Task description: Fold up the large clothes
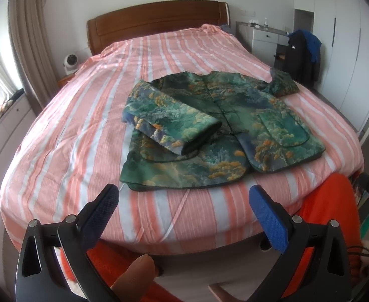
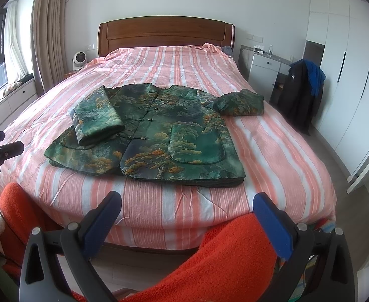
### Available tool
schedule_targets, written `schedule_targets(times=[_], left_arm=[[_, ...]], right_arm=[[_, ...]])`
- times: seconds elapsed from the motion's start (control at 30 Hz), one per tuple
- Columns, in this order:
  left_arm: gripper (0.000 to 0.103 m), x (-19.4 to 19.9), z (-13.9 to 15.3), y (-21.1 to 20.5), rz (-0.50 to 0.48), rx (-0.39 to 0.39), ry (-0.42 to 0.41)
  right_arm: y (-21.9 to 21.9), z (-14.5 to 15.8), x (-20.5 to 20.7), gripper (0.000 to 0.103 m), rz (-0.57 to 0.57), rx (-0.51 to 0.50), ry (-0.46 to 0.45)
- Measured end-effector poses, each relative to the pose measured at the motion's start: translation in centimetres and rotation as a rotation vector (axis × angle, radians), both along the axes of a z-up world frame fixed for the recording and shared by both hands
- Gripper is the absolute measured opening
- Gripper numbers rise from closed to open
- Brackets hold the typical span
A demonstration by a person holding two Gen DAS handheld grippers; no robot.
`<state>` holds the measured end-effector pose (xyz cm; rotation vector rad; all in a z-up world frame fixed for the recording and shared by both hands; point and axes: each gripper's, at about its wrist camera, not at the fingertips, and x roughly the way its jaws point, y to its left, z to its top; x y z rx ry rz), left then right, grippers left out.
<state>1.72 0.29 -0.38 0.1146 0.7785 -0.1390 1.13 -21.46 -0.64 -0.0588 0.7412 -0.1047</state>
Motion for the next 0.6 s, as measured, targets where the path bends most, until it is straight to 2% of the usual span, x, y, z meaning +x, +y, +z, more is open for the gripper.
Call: schedule_targets(times=[0.6], left_arm=[[0.103,-0.02,0.21,0.20,0.000,-0.008,-0.010]], right_arm=[[0.09,0.18,-0.07,0.103,-0.001,-0.007,-0.009]])
